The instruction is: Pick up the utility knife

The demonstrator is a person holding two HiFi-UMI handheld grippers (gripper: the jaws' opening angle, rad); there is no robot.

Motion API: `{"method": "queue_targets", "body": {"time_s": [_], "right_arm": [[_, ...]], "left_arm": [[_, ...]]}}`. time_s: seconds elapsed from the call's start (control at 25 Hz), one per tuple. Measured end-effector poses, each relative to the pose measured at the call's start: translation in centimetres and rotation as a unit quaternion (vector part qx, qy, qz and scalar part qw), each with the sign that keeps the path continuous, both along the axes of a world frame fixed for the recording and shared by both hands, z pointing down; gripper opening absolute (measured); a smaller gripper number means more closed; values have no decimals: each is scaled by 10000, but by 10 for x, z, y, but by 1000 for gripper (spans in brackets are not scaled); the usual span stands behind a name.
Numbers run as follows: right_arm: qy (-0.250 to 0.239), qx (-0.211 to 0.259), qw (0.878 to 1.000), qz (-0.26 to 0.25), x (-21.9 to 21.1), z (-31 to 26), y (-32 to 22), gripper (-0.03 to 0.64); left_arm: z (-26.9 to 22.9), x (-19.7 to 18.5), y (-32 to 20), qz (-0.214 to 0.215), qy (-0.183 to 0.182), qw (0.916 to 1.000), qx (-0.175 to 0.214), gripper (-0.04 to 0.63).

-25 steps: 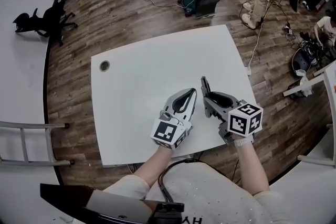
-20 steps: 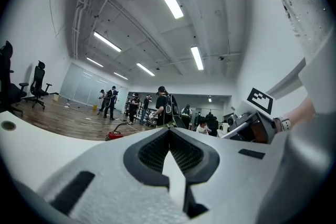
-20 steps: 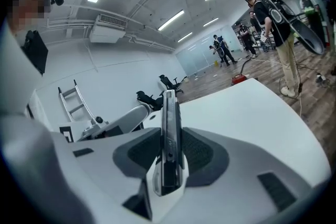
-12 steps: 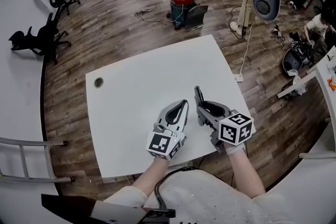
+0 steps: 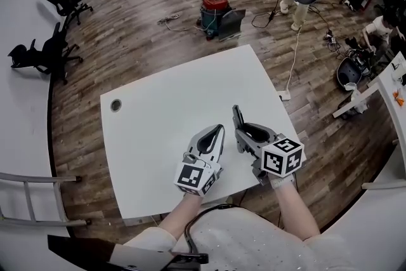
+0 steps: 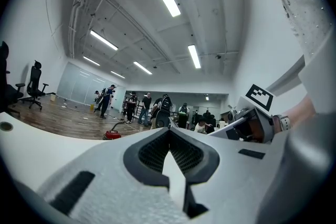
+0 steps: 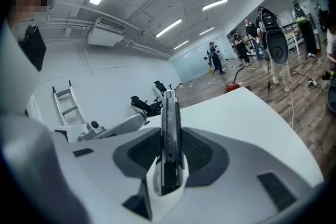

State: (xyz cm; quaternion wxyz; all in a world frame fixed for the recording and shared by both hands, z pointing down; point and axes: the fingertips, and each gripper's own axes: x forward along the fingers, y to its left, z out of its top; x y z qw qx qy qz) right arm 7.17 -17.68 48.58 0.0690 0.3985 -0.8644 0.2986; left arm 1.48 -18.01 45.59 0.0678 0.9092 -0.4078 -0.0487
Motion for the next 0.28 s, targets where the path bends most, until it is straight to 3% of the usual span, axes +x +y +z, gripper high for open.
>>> {"method": "queue_targets", "body": {"time_s": [0.28], "right_arm": [[7, 67, 9999, 84, 2, 1, -2, 130]], "left_arm": [[1, 0, 0, -28, 0, 10000, 37, 8]]}}
